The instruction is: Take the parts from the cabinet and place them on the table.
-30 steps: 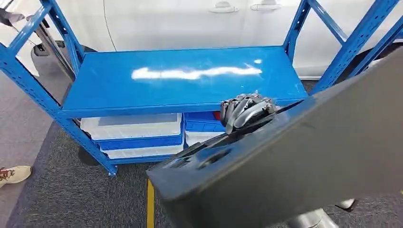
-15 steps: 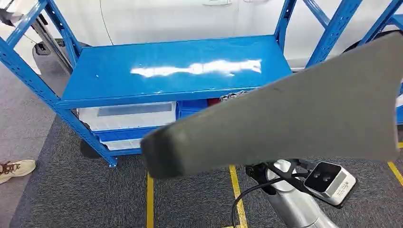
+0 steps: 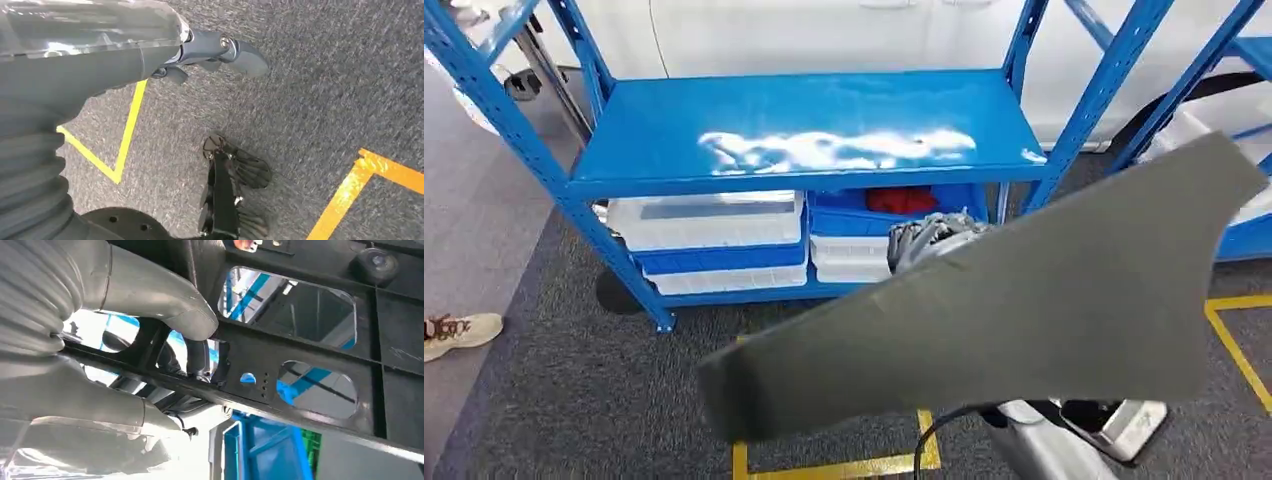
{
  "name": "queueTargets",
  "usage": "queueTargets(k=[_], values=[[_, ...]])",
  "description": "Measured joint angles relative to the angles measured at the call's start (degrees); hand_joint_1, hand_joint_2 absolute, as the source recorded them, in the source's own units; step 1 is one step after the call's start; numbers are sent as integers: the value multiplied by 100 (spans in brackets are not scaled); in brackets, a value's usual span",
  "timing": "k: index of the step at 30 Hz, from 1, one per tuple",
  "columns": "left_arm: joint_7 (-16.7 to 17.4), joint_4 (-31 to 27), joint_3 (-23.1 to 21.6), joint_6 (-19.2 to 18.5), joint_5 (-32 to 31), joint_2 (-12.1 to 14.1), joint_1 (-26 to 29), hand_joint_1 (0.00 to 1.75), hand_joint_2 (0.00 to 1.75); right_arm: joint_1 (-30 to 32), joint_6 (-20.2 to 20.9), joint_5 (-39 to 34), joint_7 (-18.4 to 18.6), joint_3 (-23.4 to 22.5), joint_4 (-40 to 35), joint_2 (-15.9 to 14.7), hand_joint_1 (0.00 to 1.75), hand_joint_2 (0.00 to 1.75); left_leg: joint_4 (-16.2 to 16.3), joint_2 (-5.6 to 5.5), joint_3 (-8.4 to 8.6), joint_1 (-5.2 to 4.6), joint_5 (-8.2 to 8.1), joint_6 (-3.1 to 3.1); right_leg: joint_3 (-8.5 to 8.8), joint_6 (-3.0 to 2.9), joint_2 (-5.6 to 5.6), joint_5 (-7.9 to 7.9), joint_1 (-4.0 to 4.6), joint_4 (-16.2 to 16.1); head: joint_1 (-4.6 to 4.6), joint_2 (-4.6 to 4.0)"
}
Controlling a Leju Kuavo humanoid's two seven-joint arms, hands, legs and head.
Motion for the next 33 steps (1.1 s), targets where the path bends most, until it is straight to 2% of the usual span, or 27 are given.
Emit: queueTargets(k=[1,2,3,4,6,7,8,9,11,12,13,14,15,16,17,18,19,20,21,22,23,24,27,28,29,31,33], values=[[-27,0,7,-15,4,0,1,0,175,35,7,9,0,-13,-15,0,175,175,1,1,-83,-9,65,-4,-127,17,-3,-359,-9,480,0,0],[-44,0,20,-26,22,0,1,0,175,71,13,24,0,-20,-15,0,175,175,12,3,-167,-14,128,-6,-221,26,-2,-573,-9,918,0,0],[-66,0,39,-37,24,0,1,0,175,103,24,33,0,-22,-15,0,175,175,22,6,-253,-15,182,-10,-244,32,-3,-590,-10,1193,0,0],[-92,0,57,-50,24,0,0,0,175,129,42,50,0,-24,-15,0,175,175,37,12,-342,-16,236,-19,-156,30,-2,-449,-10,1232,0,0],[-147,0,79,-79,22,0,0,0,175,149,92,55,0,-31,-46,0,175,175,78,14,-498,-19,326,-39,326,-7,-2,-52,-6,687,0,0],[-169,0,83,-88,22,0,0,0,175,147,109,55,0,-39,-70,0,175,175,106,12,-565,-22,373,-54,737,-47,-1,46,1,130,0,0],[-206,0,85,-96,22,0,1,0,175,145,118,55,0,-48,-116,0,175,175,126,10,-614,-26,412,-82,1088,-98,0,-164,21,-425,0,0],[-235,0,87,-101,22,-2,-1,0,175,146,142,55,0,-64,-160,4,175,175,137,4,-633,-40,456,-112,1233,-117,1,-243,50,-726,-2,0],[-250,0,98,-107,22,7,8,0,175,141,197,28,-2,-101,-190,4,175,175,72,5,-635,-21,565,-179,1170,-152,1,-156,78,-673,0,0],[-258,0,98,-112,20,7,4,0,175,144,203,22,0,-112,-199,4,175,175,59,4,-650,-28,596,-212,1128,-204,-1,-122,77,-684,-2,0],[-269,-2,101,-112,20,20,9,0,175,150,206,22,0,-116,-201,6,175,175,75,-4,-679,-40,600,-243,1113,-272,-22,-35,-2,-746,0,0],[-274,-4,105,-118,13,37,16,0,175,142,217,18,0,-123,-201,9,175,175,195,-10,-733,-22,387,-271,1079,-308,-42,11,11,-755,0,0],[-263,-4,105,-133,11,39,21,0,175,140,219,15,0,-127,-210,15,175,175,503,-13,-828,-16,24,-288,1018,-350,-39,61,10,-754,0,0],[-245,-4,105,-142,-4,50,19,0,175,150,227,22,2,-131,-225,17,175,175,934,-12,-949,-4,-323,-314,952,-355,-39,115,13,-751,0,0],[-224,-4,105,-151,-13,65,15,0,175,160,234,57,2,-133,-242,17,175,175,1402,-12,-1075,0,-573,-339,883,-356,-43,168,14,-746,0,0],[-197,-4,103,-166,-48,68,14,0,175,180,252,66,0,-133,-262,17,175,175,1785,-12,-1157,3,-639,-361,810,-349,-47,219,13,-734,0,0],[-188,-4,103,-173,-63,74,16,0,175,216,289,64,2,-136,-286,17,175,175,1928,-11,-1128,9,-496,-373,734,-335,-48,268,10,-719,0,0],[-184,-4,103,-182,-85,77,17,0,175,239,345,59,0,-149,-297,17,175,175,1813,-11,-991,15,-304,-375,675,-322,-48,303,9,-701,-2,0],[-173,-4,103,-182,-105,79,17,0,175,251,396,53,0,-157,-297,17,175,175,1462,-11,-715,18,-92,-368,611,-304,-47,331,4,-677,0,0],[-171,-4,103,-182,-107,83,13,0,175,256,418,48,2,-168,-297,17,175,175,958,-12,-362,19,10,-352,566,-285,-43,352,1,-647,-2,0],[-169,-4,103,-184,-107,92,7,0,175,257,420,48,2,-177,-306,17,175,175,399,-18,23,18,-47,-324,538,-261,-43,368,2,-612,-2,0],[-169,-4,103,-188,-111,94,-9,0,175,259,420,46,0,-188,-330,15,175,175,65,-29,246,-13,-177,-292,482,-235,-32,381,29,-581,0,0],[-173,-4,101,-206,-122,96,-9,0,175,258,435,31,0,-192,-339,15,175,175,43,-19,173,-41,-177,-199,456,-111,-8,489,19,-586,0,0],[-173,-4,103,-208,-125,92,-1,0,175,255,435,48,0,-192,-337,15,175,175,-7,35,165,14,-117,-123,426,-76,11,477,39,-562,0,0],[-173,-4,103,-212,-125,92,-9,0,175,250,433,57,0,-192,-334,15,175,175,-11,72,140,9,-87,-84,387,-49,11,361,10,-460,0,0],[-175,-4,103,-217,-125,92,-17,0,175,247,426,68,0,-192,-328,15,175,175,-9,131,61,1,-39,-17,81,11,2,-138,-10,276,0,0],[-186,-4,103,-227,-118,92,-11,0,175,257,400,77,0,-188,-304,15,175,175,-1,205,-25,-16,12,-8,-277,55,2,-502,-15,1163,0,0]])
